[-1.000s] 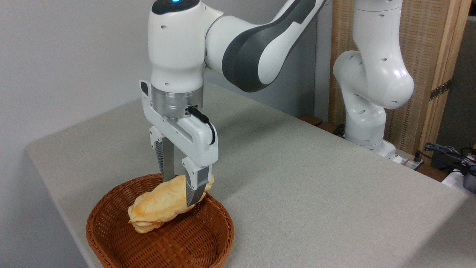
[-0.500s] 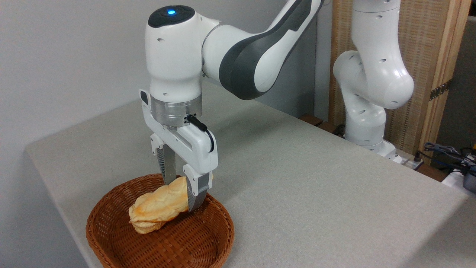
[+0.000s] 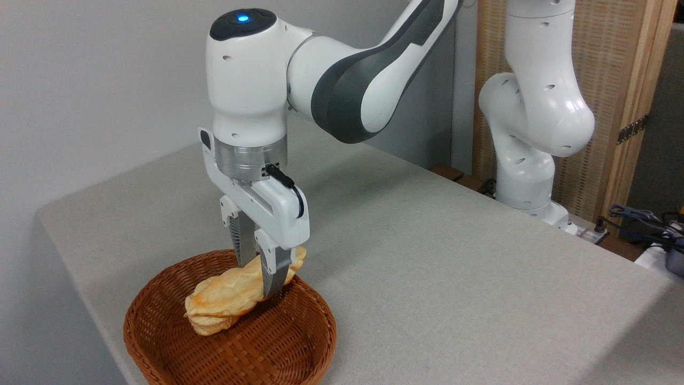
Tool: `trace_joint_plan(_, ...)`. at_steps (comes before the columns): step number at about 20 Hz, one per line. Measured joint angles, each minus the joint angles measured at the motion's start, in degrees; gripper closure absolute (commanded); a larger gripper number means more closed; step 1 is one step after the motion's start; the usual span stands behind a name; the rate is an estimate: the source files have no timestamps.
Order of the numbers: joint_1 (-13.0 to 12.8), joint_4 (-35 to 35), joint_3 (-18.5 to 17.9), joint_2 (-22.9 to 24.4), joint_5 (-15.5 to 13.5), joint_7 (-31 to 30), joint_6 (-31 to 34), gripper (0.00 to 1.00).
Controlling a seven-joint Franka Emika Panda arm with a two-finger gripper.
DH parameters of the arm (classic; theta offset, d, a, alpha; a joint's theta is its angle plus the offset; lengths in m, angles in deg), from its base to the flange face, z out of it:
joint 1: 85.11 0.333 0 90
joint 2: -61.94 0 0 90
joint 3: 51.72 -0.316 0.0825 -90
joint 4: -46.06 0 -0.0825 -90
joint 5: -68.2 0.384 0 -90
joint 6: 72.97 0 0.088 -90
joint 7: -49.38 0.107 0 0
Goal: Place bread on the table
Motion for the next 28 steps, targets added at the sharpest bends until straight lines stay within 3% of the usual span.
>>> trace_joint_plan(7, -0.02, 0.39, 0.01, 0.69, -0.03, 0.0, -0.07, 0.47)
trace_joint_plan(13, -0.16, 0.55, 0.76, 4.87, -0.05, -0.08, 0.12, 0.45)
trace_joint_plan(20, -0.19, 0.47, 0.77, 10.9, -0.06, -0.12, 13.75, 0.38)
trace_joint_plan(26, -0.43, -1.46, 0.88, 12.46, -0.06, -0.02, 22.71, 0.32)
trace_joint_plan(28, -1.25, -3.13, 0.91, 12.46, -0.06, -0.02, 23.42, 0.16)
